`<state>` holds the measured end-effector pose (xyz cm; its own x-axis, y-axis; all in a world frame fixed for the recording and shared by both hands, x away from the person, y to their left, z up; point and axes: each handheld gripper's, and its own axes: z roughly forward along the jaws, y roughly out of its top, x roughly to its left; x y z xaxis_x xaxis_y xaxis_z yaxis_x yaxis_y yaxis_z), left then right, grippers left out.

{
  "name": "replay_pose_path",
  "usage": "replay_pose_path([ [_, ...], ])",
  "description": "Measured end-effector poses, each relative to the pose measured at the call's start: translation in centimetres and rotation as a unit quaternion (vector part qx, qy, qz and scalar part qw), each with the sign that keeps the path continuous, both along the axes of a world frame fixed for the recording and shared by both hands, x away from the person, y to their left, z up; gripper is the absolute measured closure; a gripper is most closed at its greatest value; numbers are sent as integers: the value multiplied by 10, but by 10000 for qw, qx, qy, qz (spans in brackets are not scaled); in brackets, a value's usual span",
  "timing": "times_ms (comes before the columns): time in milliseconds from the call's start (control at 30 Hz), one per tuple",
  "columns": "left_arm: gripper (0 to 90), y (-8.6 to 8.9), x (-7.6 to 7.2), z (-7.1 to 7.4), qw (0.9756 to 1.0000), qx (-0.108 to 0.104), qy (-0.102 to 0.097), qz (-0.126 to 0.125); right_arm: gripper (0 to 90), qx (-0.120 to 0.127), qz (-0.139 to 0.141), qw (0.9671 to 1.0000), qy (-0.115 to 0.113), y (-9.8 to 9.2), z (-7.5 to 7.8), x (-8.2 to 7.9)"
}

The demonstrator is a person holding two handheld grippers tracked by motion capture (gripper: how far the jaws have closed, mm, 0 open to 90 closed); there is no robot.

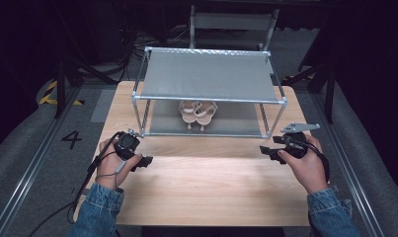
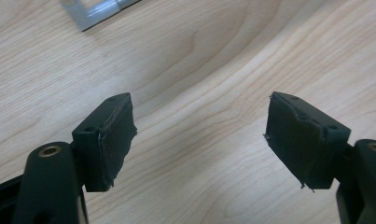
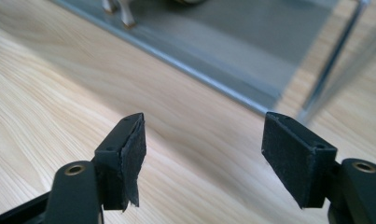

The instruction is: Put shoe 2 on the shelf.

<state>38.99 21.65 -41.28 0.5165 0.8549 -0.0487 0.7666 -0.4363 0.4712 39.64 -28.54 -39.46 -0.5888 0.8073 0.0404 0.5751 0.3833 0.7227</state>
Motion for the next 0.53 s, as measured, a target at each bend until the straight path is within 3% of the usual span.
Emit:
replay_pose_path([
  [67,245,2,-1,-2,9999,16,-43,130,309,-113,-39,9999,78,-12,-6,0],
  [367,239,11,0,-12,9998,-25,63,174,262,-253,86,9996,81,-54,-34,1],
  [467,230,12,1,-11,9997,-120,12,207,240,-136,38,9999,27,-61,-39,-1],
  [500,230,14,1,-9,9992,-251,-113,288,215,138,-124,9998,-65,-68,-45,-2],
  [533,227,14,1,-9,9992,-251,-113,288,215,138,-124,9998,-65,-68,-45,-2],
])
